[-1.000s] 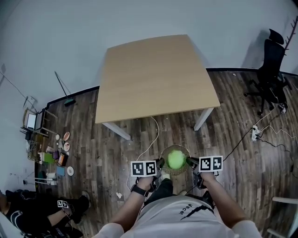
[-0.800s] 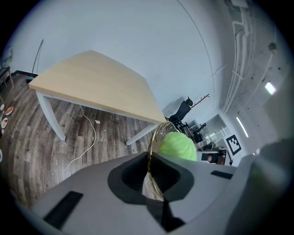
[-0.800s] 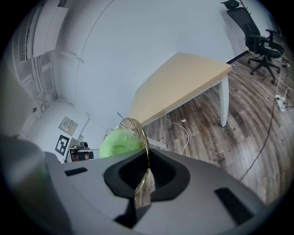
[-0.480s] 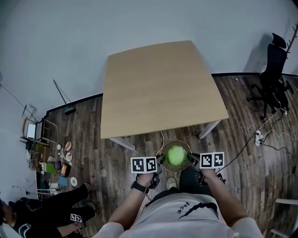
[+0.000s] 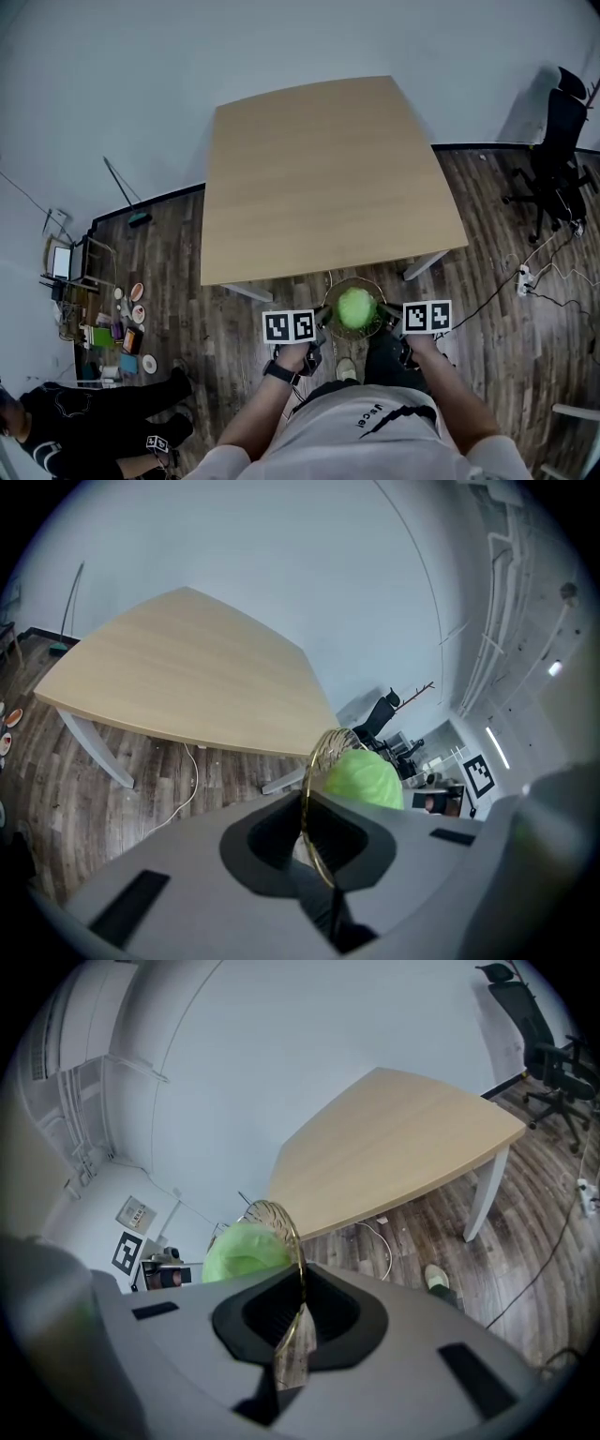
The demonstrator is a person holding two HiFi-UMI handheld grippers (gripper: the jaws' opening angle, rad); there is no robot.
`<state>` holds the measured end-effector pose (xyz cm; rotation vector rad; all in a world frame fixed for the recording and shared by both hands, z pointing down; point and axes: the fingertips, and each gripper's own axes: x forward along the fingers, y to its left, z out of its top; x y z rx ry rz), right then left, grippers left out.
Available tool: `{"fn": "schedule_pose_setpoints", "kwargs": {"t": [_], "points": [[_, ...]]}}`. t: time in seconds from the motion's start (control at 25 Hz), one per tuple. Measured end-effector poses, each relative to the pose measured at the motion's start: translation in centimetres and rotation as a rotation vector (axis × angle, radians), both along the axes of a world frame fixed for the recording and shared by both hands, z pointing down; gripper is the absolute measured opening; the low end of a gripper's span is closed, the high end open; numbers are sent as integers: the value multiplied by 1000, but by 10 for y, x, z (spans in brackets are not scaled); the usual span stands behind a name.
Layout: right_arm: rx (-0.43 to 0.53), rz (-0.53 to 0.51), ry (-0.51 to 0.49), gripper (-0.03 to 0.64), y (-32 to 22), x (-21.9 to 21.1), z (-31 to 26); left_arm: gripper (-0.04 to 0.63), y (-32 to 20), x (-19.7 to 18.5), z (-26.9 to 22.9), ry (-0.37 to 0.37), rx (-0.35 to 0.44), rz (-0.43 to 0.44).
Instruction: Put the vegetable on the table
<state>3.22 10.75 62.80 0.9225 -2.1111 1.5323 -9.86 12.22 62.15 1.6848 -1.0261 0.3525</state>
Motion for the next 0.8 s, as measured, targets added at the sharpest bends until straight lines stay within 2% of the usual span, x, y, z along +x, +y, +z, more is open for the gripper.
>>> {"fn": "schedule_pose_setpoints", "kwargs": {"t": [0.52, 0.8], "points": [[-13, -69, 5, 25, -117, 13, 11, 25, -106, 15, 12, -17, -22, -71], [-22, -103, -11, 23, -182, 20, 13, 25, -168, 22, 10, -32, -3, -106]]}}
